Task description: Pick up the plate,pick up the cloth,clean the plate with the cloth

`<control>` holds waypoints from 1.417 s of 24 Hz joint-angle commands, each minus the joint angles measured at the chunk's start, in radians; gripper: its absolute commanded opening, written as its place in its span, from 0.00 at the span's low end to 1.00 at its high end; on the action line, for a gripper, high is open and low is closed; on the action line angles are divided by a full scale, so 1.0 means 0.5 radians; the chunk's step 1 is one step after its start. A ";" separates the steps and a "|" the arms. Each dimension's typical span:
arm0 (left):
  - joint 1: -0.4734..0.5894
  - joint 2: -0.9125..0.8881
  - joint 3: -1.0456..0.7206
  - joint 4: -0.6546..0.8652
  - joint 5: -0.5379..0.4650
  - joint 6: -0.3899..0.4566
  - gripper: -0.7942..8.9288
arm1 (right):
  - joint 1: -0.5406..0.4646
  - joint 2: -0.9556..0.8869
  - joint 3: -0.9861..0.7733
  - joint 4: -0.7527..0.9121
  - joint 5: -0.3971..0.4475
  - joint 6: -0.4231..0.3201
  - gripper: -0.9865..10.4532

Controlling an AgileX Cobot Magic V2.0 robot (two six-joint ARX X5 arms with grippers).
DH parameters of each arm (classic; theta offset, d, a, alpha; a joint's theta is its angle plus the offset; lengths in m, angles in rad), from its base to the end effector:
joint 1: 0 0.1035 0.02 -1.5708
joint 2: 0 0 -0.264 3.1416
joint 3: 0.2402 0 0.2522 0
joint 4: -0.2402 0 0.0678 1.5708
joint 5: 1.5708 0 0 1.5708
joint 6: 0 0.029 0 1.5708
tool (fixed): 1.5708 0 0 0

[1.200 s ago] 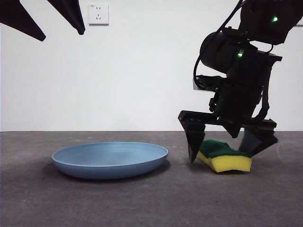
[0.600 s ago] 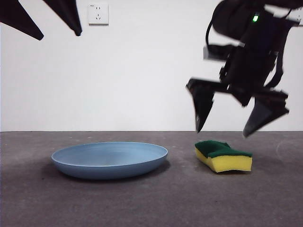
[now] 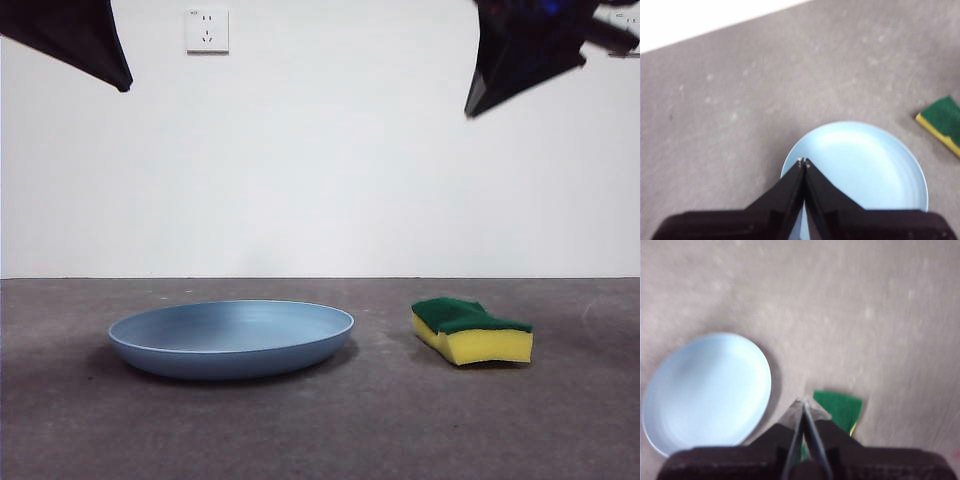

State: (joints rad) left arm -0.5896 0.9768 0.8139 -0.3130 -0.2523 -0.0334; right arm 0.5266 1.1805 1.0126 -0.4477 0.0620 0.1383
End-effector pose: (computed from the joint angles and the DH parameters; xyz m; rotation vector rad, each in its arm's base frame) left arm 0.1777 -0.1101 0.2978 0.1628 0.4416 -0.3234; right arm 0.2171 0.1241 0.3100 -0.0483 0.6231 0.4070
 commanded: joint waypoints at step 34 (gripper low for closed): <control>0.336 -0.449 -0.996 0.927 0.343 -0.352 0.08 | 0.085 -0.701 -0.929 0.646 0.045 -0.048 0.09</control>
State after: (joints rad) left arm -0.4244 0.7734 0.3195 0.1673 -0.0780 -0.2108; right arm 0.5694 0.8291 0.5529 -0.1337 0.0822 0.1120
